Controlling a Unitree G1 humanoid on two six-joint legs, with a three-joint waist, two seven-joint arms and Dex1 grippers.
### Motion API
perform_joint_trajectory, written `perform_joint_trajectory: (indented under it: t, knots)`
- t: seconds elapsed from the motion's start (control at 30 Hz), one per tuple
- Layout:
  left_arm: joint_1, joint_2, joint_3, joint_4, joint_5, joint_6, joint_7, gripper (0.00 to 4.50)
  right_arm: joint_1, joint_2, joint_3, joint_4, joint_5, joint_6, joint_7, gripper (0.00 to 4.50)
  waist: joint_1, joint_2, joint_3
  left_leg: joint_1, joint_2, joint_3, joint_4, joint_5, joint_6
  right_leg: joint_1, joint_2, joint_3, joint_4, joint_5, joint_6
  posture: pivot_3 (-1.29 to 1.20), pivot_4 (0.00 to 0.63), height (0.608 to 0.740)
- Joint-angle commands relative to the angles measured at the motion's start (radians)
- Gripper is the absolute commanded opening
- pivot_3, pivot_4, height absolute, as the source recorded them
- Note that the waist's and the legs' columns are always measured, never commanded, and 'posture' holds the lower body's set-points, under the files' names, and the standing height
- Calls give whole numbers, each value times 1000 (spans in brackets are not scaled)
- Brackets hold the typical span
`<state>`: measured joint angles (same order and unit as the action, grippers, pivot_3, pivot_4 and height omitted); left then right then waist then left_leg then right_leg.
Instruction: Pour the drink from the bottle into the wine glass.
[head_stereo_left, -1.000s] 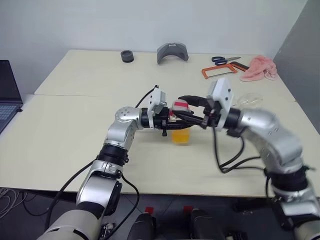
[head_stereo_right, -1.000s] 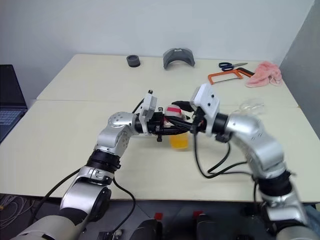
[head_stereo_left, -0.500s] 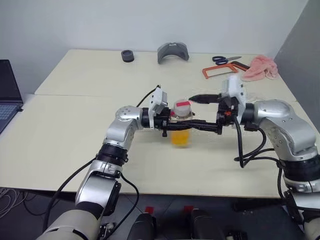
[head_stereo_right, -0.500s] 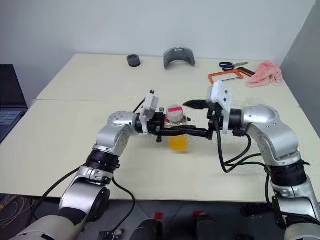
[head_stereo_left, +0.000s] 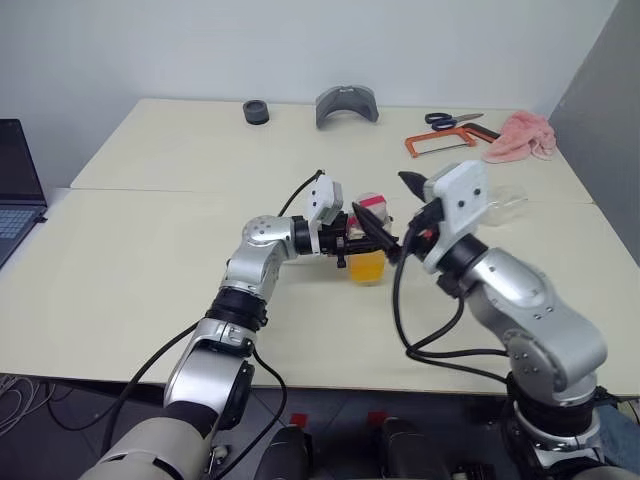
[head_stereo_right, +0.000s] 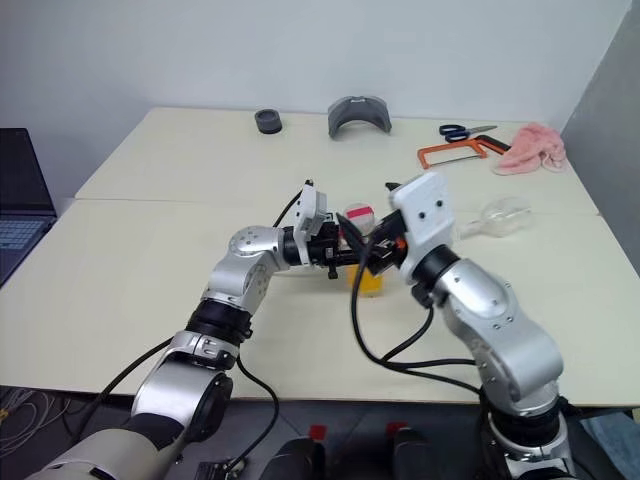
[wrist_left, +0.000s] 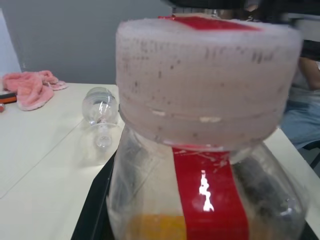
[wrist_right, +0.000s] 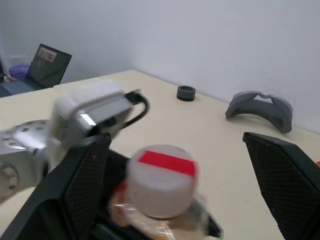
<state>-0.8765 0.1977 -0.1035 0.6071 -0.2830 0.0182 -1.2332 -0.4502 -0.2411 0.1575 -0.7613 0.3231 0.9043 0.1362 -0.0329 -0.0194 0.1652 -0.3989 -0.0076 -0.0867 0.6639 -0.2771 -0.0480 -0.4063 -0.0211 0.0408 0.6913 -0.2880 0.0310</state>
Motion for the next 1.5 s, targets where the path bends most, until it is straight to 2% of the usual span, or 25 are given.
perform_joint_trajectory:
  t: [0.03,0.37,0.73,0.87,1.0,1.03,1.1,1.17,1.33,1.5]
  knots:
    - [-49,-14,11,22,12,-53,17,1689,-6,31,21,-23,-41,6,-54,4500,0,0,0,0,0,0,0,0,0,0,0,0,0,0,0,0,150,740]
    - [-56,-30,13,52,16,-71,15,1689,-3,88,42,58,-174,-61,-134,4500,-2,0,0,0,0,0,0,0,0,0,1,0,0,0,0,0,150,740]
    - [-43,-23,16,45,16,-71,21,1689,22,161,26,72,-179,-101,-119,4500,-6,0,0,0,0,0,0,0,0,0,1,0,0,0,0,0,150,740]
    - [-41,-22,16,42,16,-69,21,1689,23,162,27,78,-183,-106,-105,3591,-8,0,0,0,0,0,0,0,0,0,1,0,0,0,0,0,150,740]
    - [-40,-20,14,40,15,-66,16,1689,28,147,35,86,-186,-134,-73,2042,-9,0,0,0,0,0,0,0,0,0,1,0,0,0,0,0,150,740]
    - [-39,-19,13,39,15,-64,13,1688,30,143,36,88,-188,-148,-64,1849,-9,0,0,0,0,0,0,0,0,0,1,0,0,0,0,0,150,740]
    - [-38,-15,10,40,15,-59,3,1688,35,124,38,97,-189,-184,-36,1856,-9,0,0,0,0,0,0,0,0,0,1,0,0,0,0,0,150,740]
    - [-35,-11,6,36,13,-50,-13,1688,36,89,38,112,-181,-234,19,1856,-10,0,0,0,-1,1,0,0,0,0,1,0,0,0,0,0,150,740]
    - [-37,20,-6,7,-11,8,-108,1685,-33,-86,-41,221,-14,-360,369,1856,-15,0,0,0,-1,4,0,0,1,0,1,0,0,0,0,0,150,740]
    - [-50,64,-11,-26,-40,88,-219,1669,-162,-274,-88,354,226,-267,736,1856,-20,1,0,1,0,4,-1,0,1,1,2,-1,-1,0,0,0,150,740]
